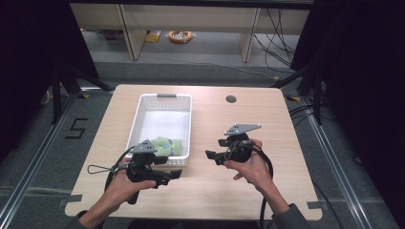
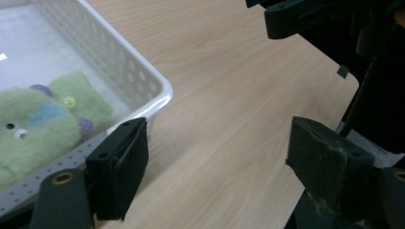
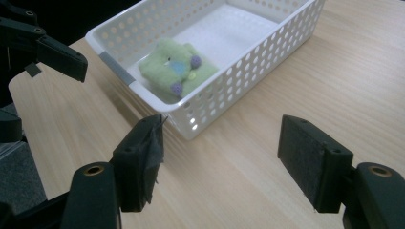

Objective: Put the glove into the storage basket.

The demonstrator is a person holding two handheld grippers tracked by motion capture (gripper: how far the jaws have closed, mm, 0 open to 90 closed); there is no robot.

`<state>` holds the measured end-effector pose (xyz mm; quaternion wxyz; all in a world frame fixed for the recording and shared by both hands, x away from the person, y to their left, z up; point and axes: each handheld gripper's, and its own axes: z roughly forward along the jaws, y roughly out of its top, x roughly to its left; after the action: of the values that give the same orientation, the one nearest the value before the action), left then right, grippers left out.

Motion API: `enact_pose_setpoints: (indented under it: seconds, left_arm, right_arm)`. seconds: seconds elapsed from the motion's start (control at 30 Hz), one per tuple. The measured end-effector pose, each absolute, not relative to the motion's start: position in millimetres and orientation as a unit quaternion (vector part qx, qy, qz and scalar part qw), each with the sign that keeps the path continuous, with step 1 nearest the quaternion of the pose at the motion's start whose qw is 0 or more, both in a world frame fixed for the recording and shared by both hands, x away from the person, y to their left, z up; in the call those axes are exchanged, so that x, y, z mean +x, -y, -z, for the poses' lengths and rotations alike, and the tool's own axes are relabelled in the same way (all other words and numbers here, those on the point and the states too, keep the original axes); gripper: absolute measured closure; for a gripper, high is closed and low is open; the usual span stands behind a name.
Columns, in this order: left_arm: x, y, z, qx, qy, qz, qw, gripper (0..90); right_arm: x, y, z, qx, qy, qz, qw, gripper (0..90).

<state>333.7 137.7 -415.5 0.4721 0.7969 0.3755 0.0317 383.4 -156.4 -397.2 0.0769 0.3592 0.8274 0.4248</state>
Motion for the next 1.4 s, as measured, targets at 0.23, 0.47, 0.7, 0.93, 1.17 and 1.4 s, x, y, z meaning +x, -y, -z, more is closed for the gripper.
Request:
enact_pose_setpoints:
  seconds: [0.23,0.47,0.7,0.93,1.17,1.4]
  left_arm:
    - [324,-131,424,0.798,-0.364,-0.030,0.480,21.1]
    - [319,-126,435,0.797,-0.361,-0.037,0.482,20.2]
    - [314,-125,448,0.800,-0.361,-0.034,0.479,19.3]
    - [309,-126,459,0.804,-0.352,-0.028,0.479,17.0]
    - [303,-125,473,0.806,-0.347,-0.030,0.479,16.6]
    - [297,-125,484,0.814,-0.344,-0.034,0.467,16.0]
  right_arm:
    - [371,172,402,0.356,-0.822,-0.437,0.083,32.7]
    - [355,182,409,0.371,-0.815,-0.440,0.074,29.4]
    - [342,191,421,0.363,-0.817,-0.440,0.086,23.2]
    - [333,198,430,0.359,-0.822,-0.431,0.100,22.1]
    - [324,200,441,0.355,-0.821,-0.436,0.100,21.6]
    - [313,204,457,0.359,-0.821,-0.435,0.094,21.4]
